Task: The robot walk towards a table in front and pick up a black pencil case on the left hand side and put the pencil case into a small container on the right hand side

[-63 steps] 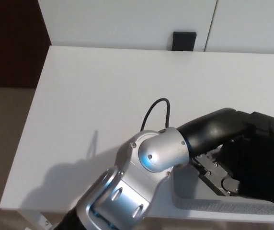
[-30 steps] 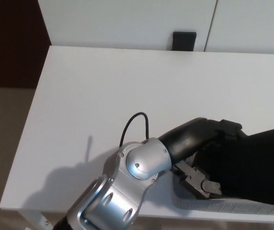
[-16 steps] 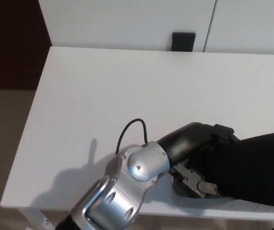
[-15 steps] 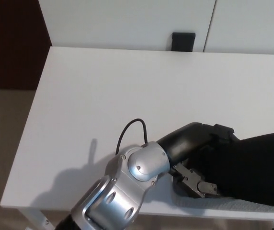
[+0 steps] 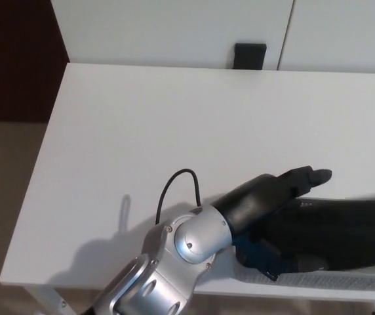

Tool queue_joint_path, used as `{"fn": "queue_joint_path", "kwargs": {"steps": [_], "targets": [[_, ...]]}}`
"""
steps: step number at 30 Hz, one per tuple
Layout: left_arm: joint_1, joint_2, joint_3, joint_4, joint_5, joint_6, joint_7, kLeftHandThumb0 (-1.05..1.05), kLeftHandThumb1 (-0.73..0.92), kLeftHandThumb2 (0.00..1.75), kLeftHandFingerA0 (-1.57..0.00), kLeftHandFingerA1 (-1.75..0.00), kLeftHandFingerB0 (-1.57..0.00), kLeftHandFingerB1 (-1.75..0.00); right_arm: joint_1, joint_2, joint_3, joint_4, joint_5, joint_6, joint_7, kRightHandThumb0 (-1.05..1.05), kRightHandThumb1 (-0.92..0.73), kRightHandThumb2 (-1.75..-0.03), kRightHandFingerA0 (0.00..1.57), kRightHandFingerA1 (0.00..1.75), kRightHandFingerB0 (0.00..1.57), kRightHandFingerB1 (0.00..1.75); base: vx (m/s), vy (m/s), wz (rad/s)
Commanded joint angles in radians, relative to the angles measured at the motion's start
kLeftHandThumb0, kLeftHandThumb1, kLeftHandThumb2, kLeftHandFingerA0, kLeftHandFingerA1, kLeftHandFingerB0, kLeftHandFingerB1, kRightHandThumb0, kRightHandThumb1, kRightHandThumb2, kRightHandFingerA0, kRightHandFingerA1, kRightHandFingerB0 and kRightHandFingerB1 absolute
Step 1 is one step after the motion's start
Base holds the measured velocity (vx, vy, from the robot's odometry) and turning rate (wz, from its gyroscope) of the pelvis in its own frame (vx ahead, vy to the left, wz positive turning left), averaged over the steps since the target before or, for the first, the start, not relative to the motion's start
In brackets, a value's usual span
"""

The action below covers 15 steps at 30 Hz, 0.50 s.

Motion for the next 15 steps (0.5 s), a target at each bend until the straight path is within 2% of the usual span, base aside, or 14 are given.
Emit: {"fn": "queue_joint_path", "kwargs": {"steps": [1, 13, 14, 15], "targets": [[0.007, 0.009, -0.005, -0.035, 0.039, -0.004, 0.037, -0.84, 0.49, 0.86, 0.00, 0.00, 0.00, -0.03, -0.008, -0.006, -0.008, 0.004, 0.006, 0.009, 0.004, -0.45, -0.46, -0.76, 0.62, 0.59, 0.37, 0.48, 0.00, 0.000, 0.00], [0.016, 0.022, -0.015, -0.135, 0.024, 0.039, -0.003, -0.82, 0.47, 0.85, 0.00, 0.00, 0.00, -0.05, -0.001, -0.001, -0.004, -0.007, 0.005, 0.011, 0.005, -0.44, -0.47, -0.75, 0.67, 0.60, 0.37, 0.48, 0.00, 0.000, 0.00], [0.013, 0.037, -0.010, -0.165, 0.027, 0.025, -0.009, -0.77, 0.44, 0.85, 0.00, -0.07, 0.00, -0.11, 0.001, -0.002, -0.001, -0.008, 0.001, 0.003, 0.008, -0.45, -0.47, -0.75, 0.67, 0.60, 0.36, 0.48, 0.00, 0.000, 0.00], [0.009, 0.053, -0.003, -0.210, 0.030, 0.019, -0.017, -0.81, 0.43, 0.73, 0.00, -0.05, 0.00, -0.11, 0.006, -0.003, 0.003, -0.011, -0.001, -0.005, 0.012, -0.46, -0.47, -0.76, 0.67, 0.60, 0.36, 0.48, 0.00, 0.000, 0.00]]}}
